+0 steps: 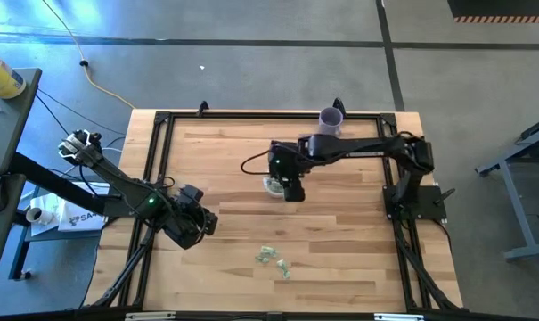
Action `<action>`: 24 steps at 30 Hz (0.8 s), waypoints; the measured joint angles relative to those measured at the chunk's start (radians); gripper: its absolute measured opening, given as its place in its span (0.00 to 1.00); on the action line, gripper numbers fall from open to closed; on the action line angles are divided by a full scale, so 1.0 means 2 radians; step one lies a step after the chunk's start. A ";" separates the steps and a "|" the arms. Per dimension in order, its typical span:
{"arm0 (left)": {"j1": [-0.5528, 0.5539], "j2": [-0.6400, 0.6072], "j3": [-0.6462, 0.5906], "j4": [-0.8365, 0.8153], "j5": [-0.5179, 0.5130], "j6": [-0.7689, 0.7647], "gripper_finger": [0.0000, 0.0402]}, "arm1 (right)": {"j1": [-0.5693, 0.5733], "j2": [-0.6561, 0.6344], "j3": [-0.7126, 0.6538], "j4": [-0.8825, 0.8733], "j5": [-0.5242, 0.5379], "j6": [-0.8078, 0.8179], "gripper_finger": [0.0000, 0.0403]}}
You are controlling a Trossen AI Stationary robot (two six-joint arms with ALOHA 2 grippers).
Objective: Pick and place Stevia / Truvia into bins
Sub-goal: Put the green stevia packet into the transparent container
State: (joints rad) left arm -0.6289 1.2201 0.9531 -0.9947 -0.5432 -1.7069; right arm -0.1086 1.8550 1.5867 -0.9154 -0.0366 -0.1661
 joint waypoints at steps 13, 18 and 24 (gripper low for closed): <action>0.000 0.000 0.000 0.003 -0.032 -0.009 0.46 | 0.011 0.041 0.023 0.131 0.040 0.054 0.30; 0.000 0.000 0.000 0.003 -0.034 -0.014 0.46 | 0.011 0.052 0.035 0.144 0.054 0.053 0.20; 0.000 0.000 0.000 0.003 -0.043 -0.022 0.46 | 0.000 0.060 0.049 0.164 0.052 0.057 0.16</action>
State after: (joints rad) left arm -0.6281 1.2201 0.9535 -0.9890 -0.6288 -1.7503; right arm -0.1092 1.9754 1.6844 -0.5872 0.0670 -0.0524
